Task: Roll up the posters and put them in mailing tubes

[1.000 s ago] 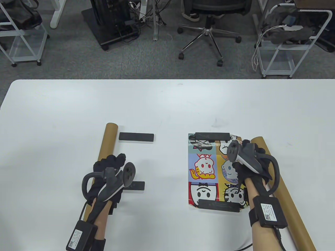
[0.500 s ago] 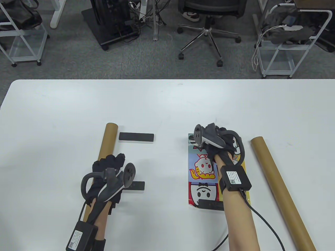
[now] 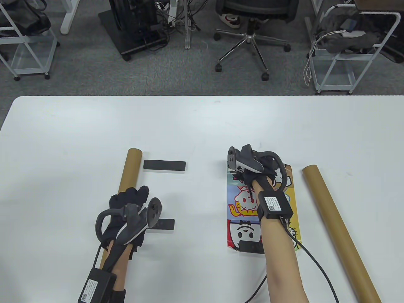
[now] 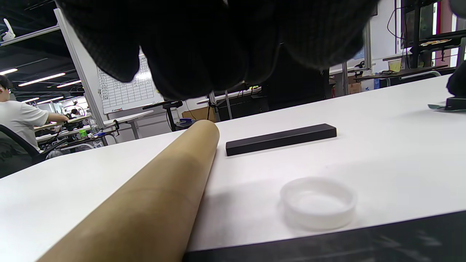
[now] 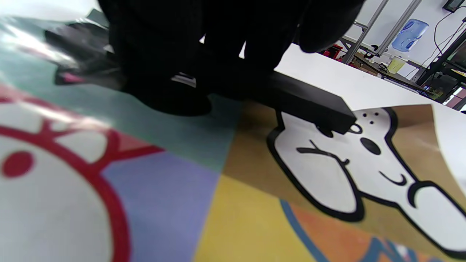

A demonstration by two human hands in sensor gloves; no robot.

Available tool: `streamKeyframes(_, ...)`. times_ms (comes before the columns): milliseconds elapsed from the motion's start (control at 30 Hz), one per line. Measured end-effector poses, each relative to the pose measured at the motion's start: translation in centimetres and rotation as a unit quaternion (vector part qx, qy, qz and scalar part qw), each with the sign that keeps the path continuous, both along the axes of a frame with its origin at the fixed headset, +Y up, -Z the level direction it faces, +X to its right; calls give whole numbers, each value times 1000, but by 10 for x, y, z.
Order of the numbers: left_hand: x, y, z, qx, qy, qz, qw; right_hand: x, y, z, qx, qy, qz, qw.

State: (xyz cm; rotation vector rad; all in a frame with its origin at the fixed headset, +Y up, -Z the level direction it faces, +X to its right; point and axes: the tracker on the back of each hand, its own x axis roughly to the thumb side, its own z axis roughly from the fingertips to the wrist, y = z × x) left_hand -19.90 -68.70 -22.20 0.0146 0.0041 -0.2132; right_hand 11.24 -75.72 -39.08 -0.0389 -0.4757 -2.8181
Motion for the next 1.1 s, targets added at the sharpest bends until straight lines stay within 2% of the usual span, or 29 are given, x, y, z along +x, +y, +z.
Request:
streamKeyframes(667, 3, -1, -1, -7, -7, -22, 1000, -3, -12, 2, 42, 70, 43, 996)
streamKeyframes(1100, 3, -1, -1, -8, -7, -26, 1000, -5, 24, 0, 87, 68, 94, 989)
